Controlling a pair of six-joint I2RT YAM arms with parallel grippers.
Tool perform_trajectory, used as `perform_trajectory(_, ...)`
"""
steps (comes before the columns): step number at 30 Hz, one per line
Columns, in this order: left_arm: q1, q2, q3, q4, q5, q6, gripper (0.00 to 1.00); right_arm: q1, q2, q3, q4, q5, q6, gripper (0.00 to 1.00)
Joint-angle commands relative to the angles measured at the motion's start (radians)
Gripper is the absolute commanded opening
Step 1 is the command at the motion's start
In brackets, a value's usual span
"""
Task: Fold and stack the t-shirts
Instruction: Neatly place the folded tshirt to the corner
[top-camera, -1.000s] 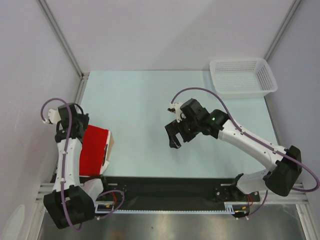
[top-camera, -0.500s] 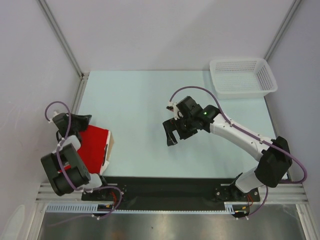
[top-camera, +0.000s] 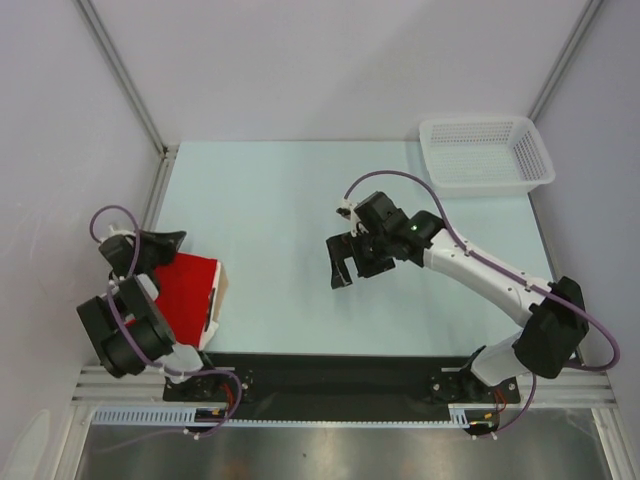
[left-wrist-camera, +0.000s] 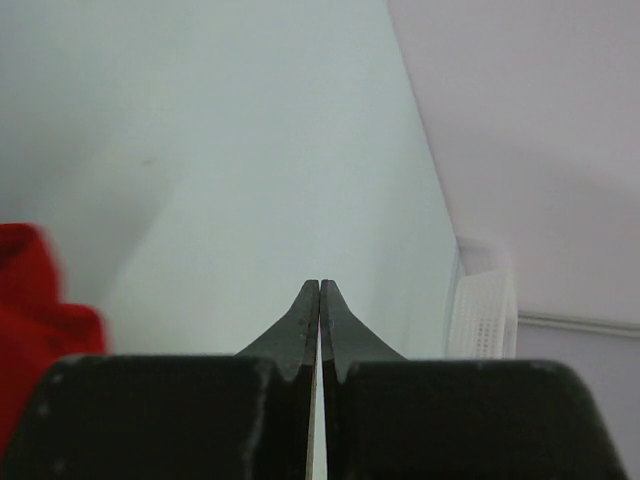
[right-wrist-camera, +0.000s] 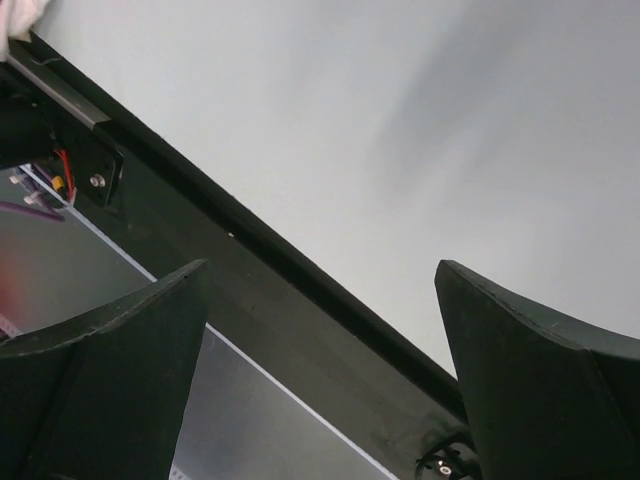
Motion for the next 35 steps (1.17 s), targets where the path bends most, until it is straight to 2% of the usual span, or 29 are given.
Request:
perform_trajectory(1,-0.098,-0.196,0.106,-0.17,-0.059,0.105,0.02,0.001,-0.077,0.0,0.03,0.033,0.051,1.0)
perform_trajectory(2,-0.162,-0.28,0.127,-0.206,-0.084,0.107,0.07,-0.006,-0.103,-0.006,0.034,0.047,0.071,1.0)
perform_trajectory(3,-0.2,-0.327,0.135,-0.237,-0.121,0.099,0.17,-0.012,-0.115,-0.017,0.04,0.051,0.083,1.0)
perform_trajectory(4,-0.243,-0.364,0.139,-0.26,-0.177,0.088,0.23,-0.018,-0.129,-0.044,0.053,0.057,0.099,1.0)
perform_trajectory(5,-0.336,-0.417,0.139,-0.259,-0.207,0.053,0.29,-0.039,-0.147,-0.067,0.067,0.056,0.137,1.0)
perform_trajectory(6,-0.386,-0.431,0.136,-0.256,-0.227,0.029,0.36,-0.053,-0.181,-0.092,0.102,0.051,0.157,1.0)
perform_trajectory(7,-0.44,-0.437,0.132,-0.216,-0.248,-0.005,0.4,-0.07,-0.205,-0.157,0.122,0.05,0.185,1.0)
perform_trajectory(8,-0.554,-0.433,0.136,-0.199,-0.253,-0.013,0.43,-0.09,-0.228,-0.196,0.148,0.039,0.233,1.0)
perform_trajectory(9,-0.613,-0.431,0.145,-0.2,-0.261,-0.013,0.48,-0.14,-0.289,-0.233,0.173,0.029,0.264,1.0)
perform_trajectory(11,-0.793,-0.433,0.182,-0.251,-0.305,0.014,0.54,-0.205,-0.366,-0.37,0.259,0.004,0.318,1.0)
perform_trajectory(12,-0.845,-0.451,0.19,-0.266,-0.32,0.022,0.62,-0.273,-0.418,-0.424,0.318,-0.005,0.371,1.0)
perform_trajectory(14,-0.966,-0.482,0.179,-0.289,-0.334,0.041,0.69,-0.334,-0.576,-0.568,0.365,-0.019,0.425,1.0)
perform_trajectory(17,-1.034,-0.624,0.091,-0.32,-0.33,0.028,0.76,-0.406,-0.8,-0.708,0.397,0.008,0.493,1.0)
perform_trajectory(18,-1.038,-0.672,0.058,-0.34,-0.319,0.019,0.8,-0.412,-0.852,-0.736,0.374,0.028,0.51,1.0)
perform_trajectory(20,-1.041,-0.837,-0.039,-0.377,-0.305,-0.007,0.82,-0.417,-1.021,-0.794,0.342,0.076,0.574,1.0)
perform_trajectory(21,-1.043,-0.893,-0.069,-0.439,-0.313,-0.018,0.84,-0.418,-1.081,-0.846,0.296,0.09,0.599,1.0)
perform_trajectory(22,-1.046,-1.024,-0.134,-0.47,-0.323,-0.045,0.85,-0.418,-1.133,-0.869,0.278,0.096,0.637,1.0)
perform_trajectory(23,-1.046,-1.087,-0.172,-0.493,-0.33,-0.063,0.86,-0.42,-1.24,-0.892,0.259,0.11,0.665,1.0)
perform_trajectory(25,-1.048,-1.242,-0.251,-0.548,-0.371,-0.164,0.93,-0.417,-1.334,-0.963,0.177,0.13,0.724,1.0)
perform_trajectory(26,-1.048,-1.411,-0.332,-0.565,-0.391,-0.204,0.98,-0.417,-1.383,-0.986,0.153,0.134,0.775,1.0)
perform_trajectory(27,-1.048,-1.483,-0.371,-0.603,-0.408,-0.24,1.0,-0.417,-1.444,-1.006,0.111,0.134,0.794,1.0)
perform_trajectory(28,-1.048,-1.576,-0.402,-0.637,-0.44,-0.301,1.0,-0.417,-1.427,-1.026,0.095,0.134,0.804,1.0)
perform_trajectory(30,-1.048,-1.559,-0.419,-0.645,-0.382,-0.271,1.0,-0.411,-1.385,-1.041,0.118,0.111,0.785,1.0)
perform_trajectory(31,-1.049,-1.522,-0.414,-0.619,-0.306,-0.227,1.0,-0.409,-1.39,-1.069,0.144,0.09,0.766,1.0)
perform_trajectory(33,-1.049,-1.493,-0.44,-0.531,-0.264,-0.234,1.0,-0.408,-1.407,-1.089,0.197,0.061,0.766,1.0)
perform_trajectory(35,-1.049,-1.519,-0.501,-0.426,-0.226,-0.307,1.0,-0.409,-1.434,-1.123,0.274,-0.025,0.765,1.0)
